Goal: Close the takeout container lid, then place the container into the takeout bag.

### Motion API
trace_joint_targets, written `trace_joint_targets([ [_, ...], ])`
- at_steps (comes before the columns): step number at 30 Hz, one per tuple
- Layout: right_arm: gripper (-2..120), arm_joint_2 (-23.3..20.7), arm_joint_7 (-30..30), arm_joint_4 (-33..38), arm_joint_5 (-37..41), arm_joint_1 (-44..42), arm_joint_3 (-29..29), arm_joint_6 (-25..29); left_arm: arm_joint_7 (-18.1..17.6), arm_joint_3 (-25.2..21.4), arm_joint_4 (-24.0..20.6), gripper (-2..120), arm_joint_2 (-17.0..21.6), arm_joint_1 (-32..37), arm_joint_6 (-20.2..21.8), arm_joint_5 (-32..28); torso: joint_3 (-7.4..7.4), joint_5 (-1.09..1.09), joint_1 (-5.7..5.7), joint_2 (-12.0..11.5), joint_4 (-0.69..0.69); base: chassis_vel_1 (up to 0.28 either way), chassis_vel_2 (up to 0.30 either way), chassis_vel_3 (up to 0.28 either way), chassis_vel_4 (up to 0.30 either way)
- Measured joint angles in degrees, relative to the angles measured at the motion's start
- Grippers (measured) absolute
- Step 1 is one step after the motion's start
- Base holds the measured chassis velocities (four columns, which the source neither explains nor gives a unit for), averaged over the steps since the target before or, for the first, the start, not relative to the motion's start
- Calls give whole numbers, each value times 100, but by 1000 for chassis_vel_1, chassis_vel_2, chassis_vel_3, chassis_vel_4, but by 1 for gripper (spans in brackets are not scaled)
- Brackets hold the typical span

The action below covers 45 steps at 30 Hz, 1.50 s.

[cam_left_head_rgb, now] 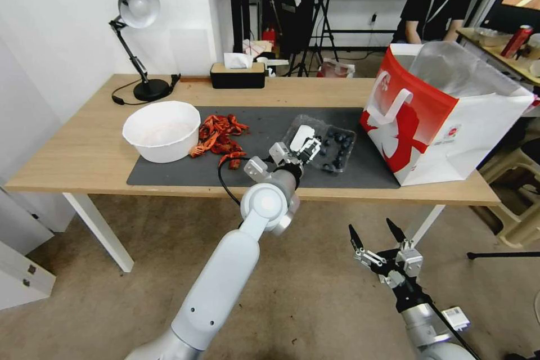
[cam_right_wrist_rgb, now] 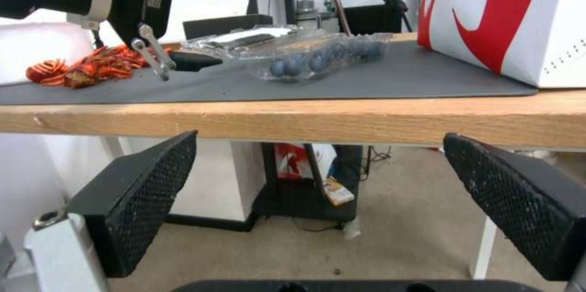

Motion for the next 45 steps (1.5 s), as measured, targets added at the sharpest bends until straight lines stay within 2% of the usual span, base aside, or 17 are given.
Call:
trace_joint_targets([
  [29,100,-2,4,-10,-55,-15,6,40,1250,208,-434,100,276,242,-97,338,0,-1,-1,0,0,0,0,0,0],
  [38,100,2,11,-9,-59,-9,10,42,1489,319,-440,100,285,219,-61,389,0,0,-1,0,0,0,0,0,0],
  [45,100,6,14,-24,-77,-10,15,54,1825,377,-395,100,290,150,-2,388,0,0,-1,0,0,0,0,0,0],
])
